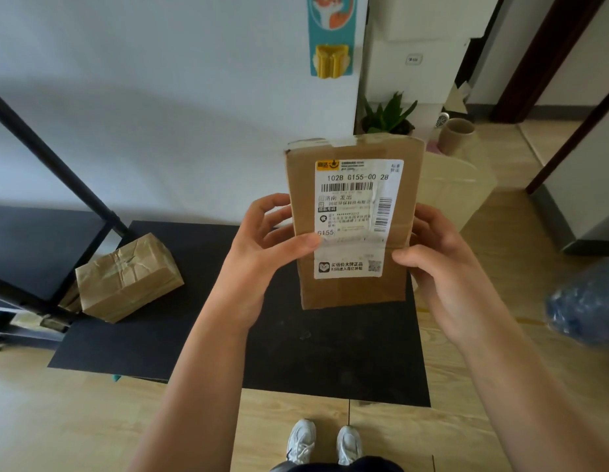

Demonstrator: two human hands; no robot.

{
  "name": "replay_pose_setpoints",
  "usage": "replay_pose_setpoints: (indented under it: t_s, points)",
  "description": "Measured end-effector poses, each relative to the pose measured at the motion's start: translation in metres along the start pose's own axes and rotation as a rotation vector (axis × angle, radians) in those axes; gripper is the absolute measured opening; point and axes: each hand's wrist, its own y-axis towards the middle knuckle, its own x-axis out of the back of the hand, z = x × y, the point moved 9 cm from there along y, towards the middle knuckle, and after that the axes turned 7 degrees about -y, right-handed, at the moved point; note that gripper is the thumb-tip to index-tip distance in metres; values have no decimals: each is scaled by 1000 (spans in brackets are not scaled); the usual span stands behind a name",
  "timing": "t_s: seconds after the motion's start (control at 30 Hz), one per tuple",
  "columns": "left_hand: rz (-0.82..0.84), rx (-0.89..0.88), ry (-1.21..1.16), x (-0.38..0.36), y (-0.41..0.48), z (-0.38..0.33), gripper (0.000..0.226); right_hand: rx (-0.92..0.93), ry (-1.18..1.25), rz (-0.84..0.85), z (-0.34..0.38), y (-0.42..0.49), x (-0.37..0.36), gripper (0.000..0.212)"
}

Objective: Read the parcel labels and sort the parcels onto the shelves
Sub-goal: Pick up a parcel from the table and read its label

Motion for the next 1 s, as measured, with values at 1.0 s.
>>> replay_pose_setpoints:
  t_s: [1.0]
  points:
    - [-211, 142, -46, 35, -66, 16, 73, -135, -160, -41, -11, -25, -48, 33]
